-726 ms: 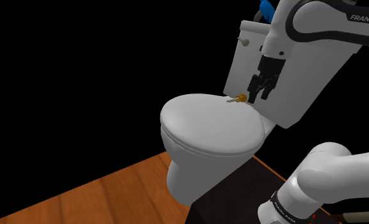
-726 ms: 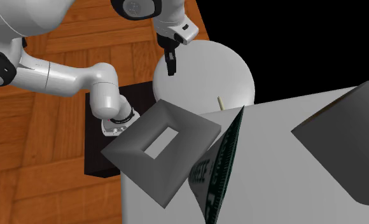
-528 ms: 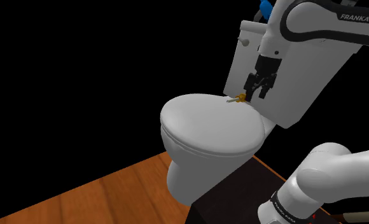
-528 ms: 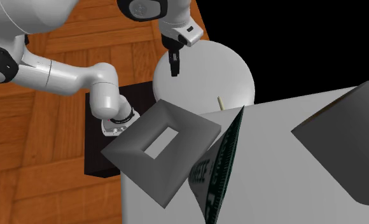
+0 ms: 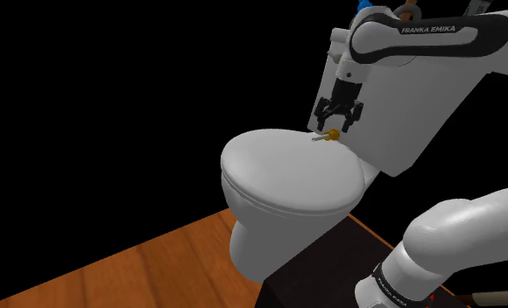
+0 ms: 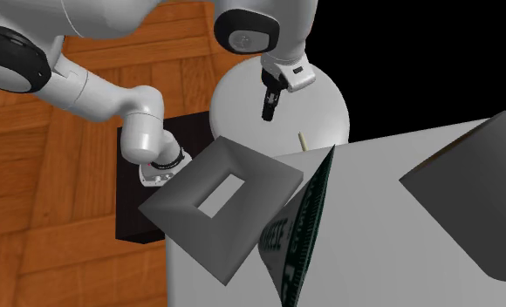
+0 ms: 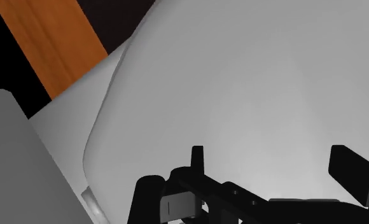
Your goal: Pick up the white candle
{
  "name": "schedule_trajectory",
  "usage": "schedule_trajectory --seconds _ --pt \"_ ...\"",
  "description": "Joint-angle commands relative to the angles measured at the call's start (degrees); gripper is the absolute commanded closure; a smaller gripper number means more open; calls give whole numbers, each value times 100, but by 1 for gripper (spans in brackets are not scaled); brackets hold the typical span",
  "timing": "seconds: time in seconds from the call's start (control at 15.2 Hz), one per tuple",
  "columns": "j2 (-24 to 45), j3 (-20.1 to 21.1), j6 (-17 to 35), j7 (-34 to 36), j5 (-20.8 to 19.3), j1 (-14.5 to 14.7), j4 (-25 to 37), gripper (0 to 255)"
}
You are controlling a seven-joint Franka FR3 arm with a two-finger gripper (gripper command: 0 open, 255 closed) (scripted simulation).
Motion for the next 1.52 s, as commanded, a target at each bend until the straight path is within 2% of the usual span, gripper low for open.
schedule_trajectory --seconds 0.0,0.79,1.32,1.45 --pt "320 -34 254 371 8 -159 93 0" --pt "2121 -543 1180 2230 59 -1017 1128 0" --pt "2261 -555 1761 2205 80 -1018 686 0" --pt "2261 -555 1761 2205 80 -1018 685 0"
